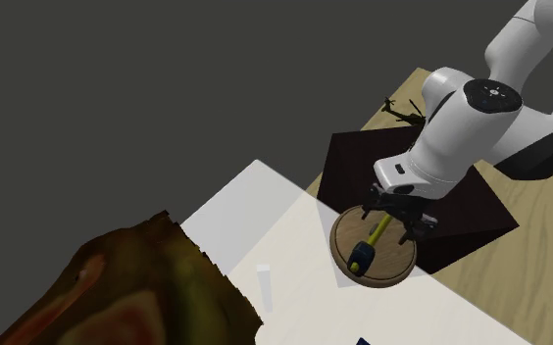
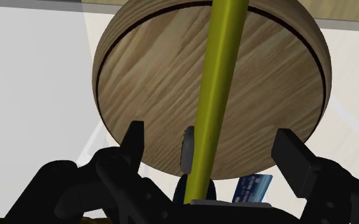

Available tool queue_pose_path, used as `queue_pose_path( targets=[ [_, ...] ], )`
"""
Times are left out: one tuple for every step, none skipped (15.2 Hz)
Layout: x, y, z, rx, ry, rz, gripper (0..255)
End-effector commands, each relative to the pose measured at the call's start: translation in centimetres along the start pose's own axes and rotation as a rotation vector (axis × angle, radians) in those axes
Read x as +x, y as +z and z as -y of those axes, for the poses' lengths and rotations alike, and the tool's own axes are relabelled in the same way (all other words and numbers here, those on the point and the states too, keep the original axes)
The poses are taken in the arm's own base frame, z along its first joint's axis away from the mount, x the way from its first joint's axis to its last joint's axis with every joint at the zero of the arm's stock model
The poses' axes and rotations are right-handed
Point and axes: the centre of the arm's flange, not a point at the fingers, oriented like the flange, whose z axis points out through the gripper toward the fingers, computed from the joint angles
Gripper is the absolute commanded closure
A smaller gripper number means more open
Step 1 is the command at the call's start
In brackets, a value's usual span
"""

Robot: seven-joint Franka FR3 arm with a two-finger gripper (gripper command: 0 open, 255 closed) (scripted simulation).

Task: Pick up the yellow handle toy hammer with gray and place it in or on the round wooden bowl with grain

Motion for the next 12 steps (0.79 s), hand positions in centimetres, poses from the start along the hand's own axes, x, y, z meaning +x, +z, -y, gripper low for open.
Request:
queue_pose_path(
  targets=[
    [0.0, 0.0, 0.0, 0.000, 0.000, 0.000, 0],
    [0.0, -1.3, 0.0, 0.000, 0.000, 0.000, 0],
    [0.0, -2.6, 0.0, 0.000, 0.000, 0.000, 0],
    [0.0, -4.0, 0.0, 0.000, 0.000, 0.000, 0],
    [0.0, -5.0, 0.0, 0.000, 0.000, 0.000, 0],
    [0.0, -5.0, 0.0, 0.000, 0.000, 0.000, 0],
    [0.0, -5.0, 0.0, 0.000, 0.000, 0.000, 0],
    [0.0, -5.0, 0.0, 0.000, 0.000, 0.000, 0],
    [0.0, -5.0, 0.0, 0.000, 0.000, 0.000, 0],
    [0.0, -5.0, 0.0, 0.000, 0.000, 0.000, 0],
    [0.0, -5.0, 0.0, 0.000, 0.000, 0.000, 0],
    [0.0, -5.0, 0.0, 0.000, 0.000, 0.000, 0]
  ],
)
